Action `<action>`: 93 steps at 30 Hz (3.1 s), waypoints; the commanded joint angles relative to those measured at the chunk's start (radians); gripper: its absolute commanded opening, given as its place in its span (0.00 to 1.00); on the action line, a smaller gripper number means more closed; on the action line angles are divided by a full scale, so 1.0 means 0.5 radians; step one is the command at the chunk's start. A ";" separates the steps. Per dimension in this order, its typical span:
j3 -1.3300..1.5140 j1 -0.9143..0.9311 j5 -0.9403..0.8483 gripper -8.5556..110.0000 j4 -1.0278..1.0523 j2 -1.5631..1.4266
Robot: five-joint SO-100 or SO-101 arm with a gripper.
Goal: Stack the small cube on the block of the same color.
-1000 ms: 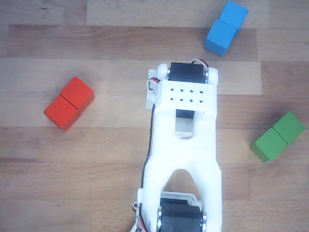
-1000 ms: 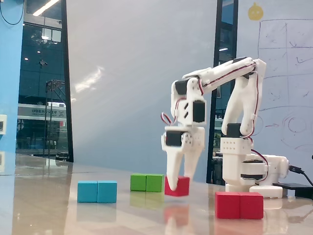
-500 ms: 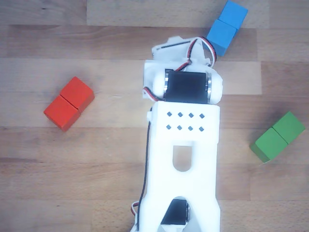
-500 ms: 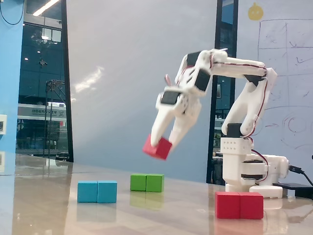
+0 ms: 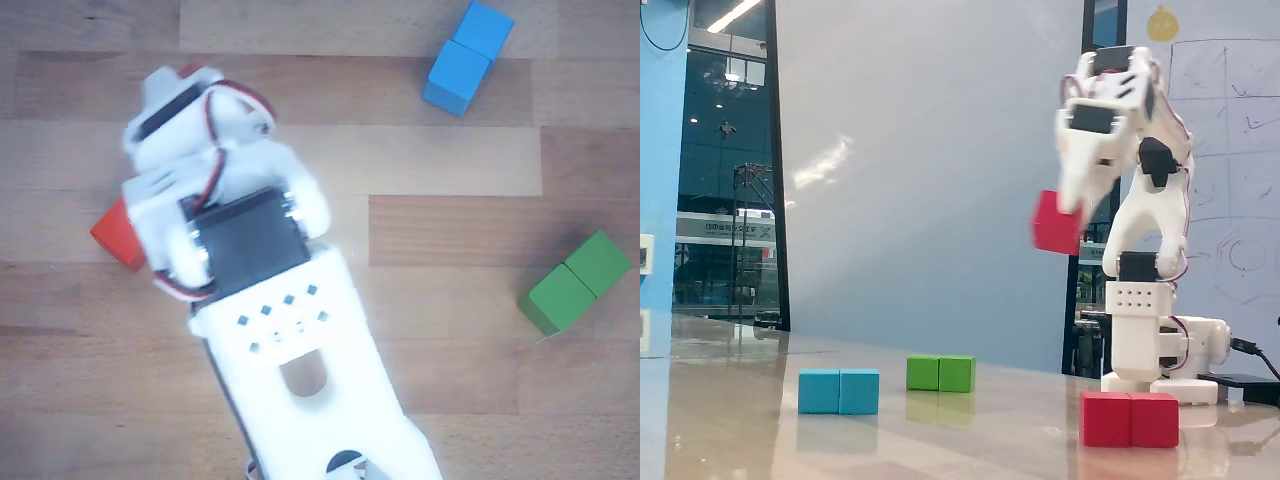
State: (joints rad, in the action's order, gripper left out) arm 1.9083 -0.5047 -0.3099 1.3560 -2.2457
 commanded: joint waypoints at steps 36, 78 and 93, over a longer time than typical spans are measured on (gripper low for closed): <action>0.224 -0.485 -0.025 0.16 -0.337 0.657; 0.221 -0.273 -0.224 0.16 -0.405 0.859; 0.104 -0.377 -0.221 0.16 -0.371 0.822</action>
State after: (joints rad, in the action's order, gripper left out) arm 2.0494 -0.6888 -0.4172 1.1735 -1.8009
